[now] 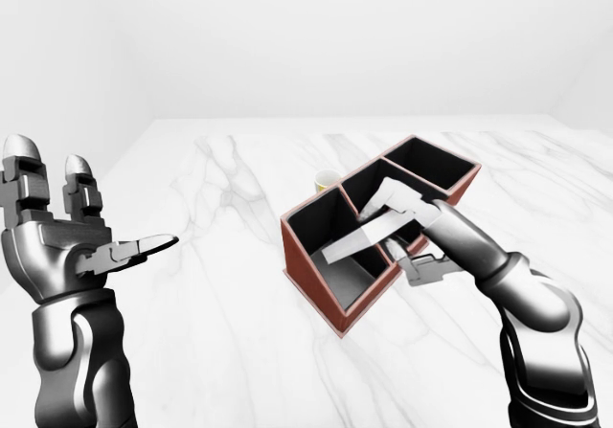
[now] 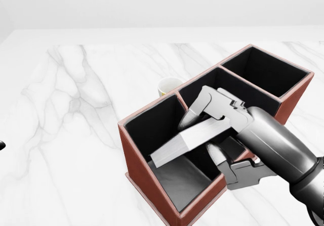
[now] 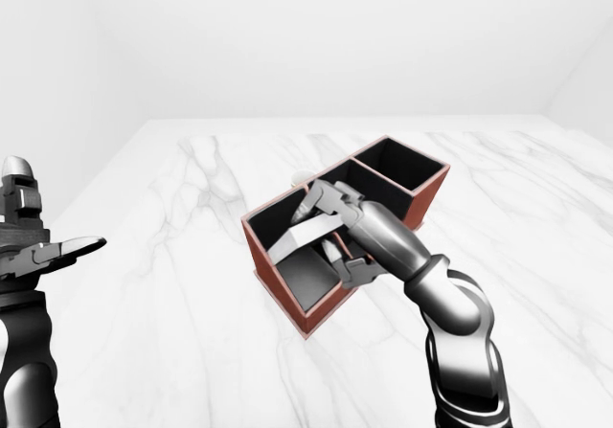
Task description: Pick up the book and place it in the left compartment of the caddy.
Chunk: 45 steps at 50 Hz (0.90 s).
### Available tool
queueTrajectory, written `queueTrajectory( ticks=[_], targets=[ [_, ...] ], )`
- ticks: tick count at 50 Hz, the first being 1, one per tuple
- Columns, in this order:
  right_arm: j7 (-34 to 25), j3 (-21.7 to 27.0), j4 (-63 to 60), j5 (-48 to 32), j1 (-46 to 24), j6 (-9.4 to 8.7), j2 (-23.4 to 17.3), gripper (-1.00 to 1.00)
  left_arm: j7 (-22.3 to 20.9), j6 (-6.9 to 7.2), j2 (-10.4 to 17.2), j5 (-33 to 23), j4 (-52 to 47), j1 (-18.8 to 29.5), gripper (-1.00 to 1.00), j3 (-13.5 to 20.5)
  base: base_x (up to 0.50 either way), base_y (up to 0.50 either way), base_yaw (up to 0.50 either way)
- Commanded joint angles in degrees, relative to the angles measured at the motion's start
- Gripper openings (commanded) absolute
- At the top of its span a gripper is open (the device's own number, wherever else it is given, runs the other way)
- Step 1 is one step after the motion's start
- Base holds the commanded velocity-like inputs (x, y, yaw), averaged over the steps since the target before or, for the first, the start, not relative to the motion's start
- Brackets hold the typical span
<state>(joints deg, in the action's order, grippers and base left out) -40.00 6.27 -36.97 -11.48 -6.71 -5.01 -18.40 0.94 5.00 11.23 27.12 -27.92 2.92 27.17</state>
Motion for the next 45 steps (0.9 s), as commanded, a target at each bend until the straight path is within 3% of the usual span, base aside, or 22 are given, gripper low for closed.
queueTrajectory(
  ticks=[1, 16, 45],
  targets=[
    [0.0, -1.0, 0.5, -5.4, -0.7, 0.01, 0.0, -1.0, 0.1, 0.0, 0.0, 0.0, -0.1, 0.0, 1.0, 0.0, 0.0, 0.0, 0.0],
    [0.0, -2.2, 2.7, -11.0, -1.3, 0.01, -0.3, -1.0, 0.1, 0.0, 0.1, 0.1, 0.0, 0.1, 1.0, 0.0, 0.0, 0.0, 0.0],
    [0.0, -2.7, 8.7, -20.9, -0.3, 0.01, 3.1, -1.0, 0.1, 0.0, 0.0, 0.2, -0.2, -0.1, 1.0, 0.1, 0.0, 0.0, 0.0]
  ],
)
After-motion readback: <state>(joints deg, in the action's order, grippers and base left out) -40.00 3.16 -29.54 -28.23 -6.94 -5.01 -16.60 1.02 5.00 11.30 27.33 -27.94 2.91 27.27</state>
